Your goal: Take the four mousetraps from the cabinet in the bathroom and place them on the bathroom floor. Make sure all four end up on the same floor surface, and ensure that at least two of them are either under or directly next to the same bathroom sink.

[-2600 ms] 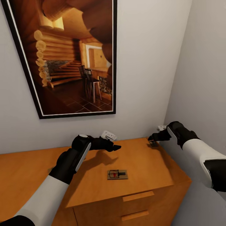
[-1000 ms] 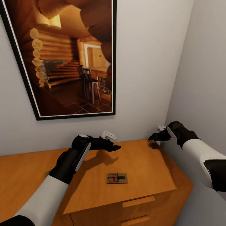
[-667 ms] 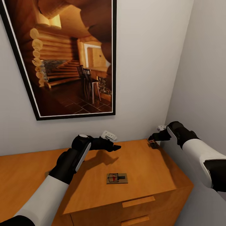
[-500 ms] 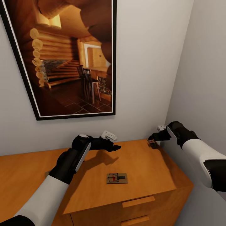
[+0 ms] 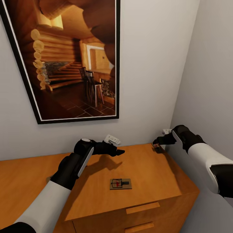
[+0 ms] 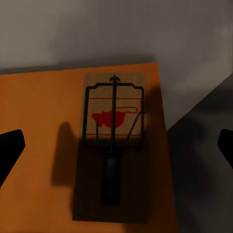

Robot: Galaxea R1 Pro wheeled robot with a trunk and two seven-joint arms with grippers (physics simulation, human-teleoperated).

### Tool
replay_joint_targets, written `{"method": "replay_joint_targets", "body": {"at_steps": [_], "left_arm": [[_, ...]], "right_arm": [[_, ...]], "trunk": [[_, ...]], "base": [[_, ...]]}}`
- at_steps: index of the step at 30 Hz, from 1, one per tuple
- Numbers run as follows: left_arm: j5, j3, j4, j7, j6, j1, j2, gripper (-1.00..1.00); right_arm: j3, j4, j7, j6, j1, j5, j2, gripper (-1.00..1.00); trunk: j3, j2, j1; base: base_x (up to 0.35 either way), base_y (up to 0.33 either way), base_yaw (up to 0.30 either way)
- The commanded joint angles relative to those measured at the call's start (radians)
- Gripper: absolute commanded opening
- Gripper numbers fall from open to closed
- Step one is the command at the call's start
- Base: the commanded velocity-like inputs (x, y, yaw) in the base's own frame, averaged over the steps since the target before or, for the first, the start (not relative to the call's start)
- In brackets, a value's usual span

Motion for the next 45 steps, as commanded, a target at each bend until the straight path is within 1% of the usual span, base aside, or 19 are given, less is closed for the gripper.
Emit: {"method": "replay_joint_targets", "body": {"at_steps": [1,6,10,11,12,17,20,28,45], "left_arm": [[-0.002,0.001,-0.001,-0.003,0.006,-0.001,-0.001,1.00],[-0.001,0.001,-0.001,-0.003,0.006,-0.001,0.000,1.00],[-0.001,0.000,-0.001,-0.003,0.006,-0.001,-0.001,1.00],[-0.001,0.000,-0.001,-0.003,0.006,-0.001,-0.002,1.00],[-0.001,0.000,-0.001,-0.003,0.006,-0.001,-0.002,1.00],[-0.002,0.000,-0.001,-0.003,0.006,-0.001,-0.002,1.00],[-0.002,0.001,0.000,-0.003,0.006,-0.001,-0.002,1.00],[-0.002,0.000,0.000,-0.003,0.006,-0.001,-0.002,1.00],[-0.001,0.000,-0.001,-0.003,0.006,-0.001,-0.002,1.00]], "right_arm": [[0.006,-0.001,0.004,0.003,-0.001,0.000,-0.001,1.00],[0.006,0.002,0.004,0.003,-0.001,0.000,-0.001,1.00],[0.006,0.027,0.004,0.001,-0.001,-0.001,-0.001,1.00],[0.006,0.061,0.004,-0.012,-0.001,-0.001,0.000,1.00],[0.006,0.073,0.003,-0.023,-0.001,-0.001,0.000,1.00],[0.006,0.126,0.003,-0.086,-0.001,-0.001,0.000,1.00],[0.006,0.146,0.003,-0.108,-0.001,-0.001,0.000,1.00],[0.005,0.163,0.003,-0.125,-0.001,-0.001,0.000,1.00],[0.006,0.167,0.004,-0.129,-0.001,0.001,0.003,1.00]], "trunk": [[-0.001,-0.001,0.000],[-0.001,-0.001,0.000],[-0.001,-0.001,0.000],[-0.001,-0.001,0.000],[-0.001,-0.001,0.000],[-0.001,-0.001,0.000],[-0.001,-0.001,0.000],[-0.001,-0.001,0.000],[-0.001,-0.001,0.000]], "base": [[0.000,0.000,0.000],[0.000,0.000,0.000],[0.000,0.000,0.000],[0.000,0.000,0.000],[0.000,0.000,0.000],[0.000,0.000,0.000],[0.000,0.000,0.000],[0.000,0.000,0.000],[0.000,0.000,0.000]]}}
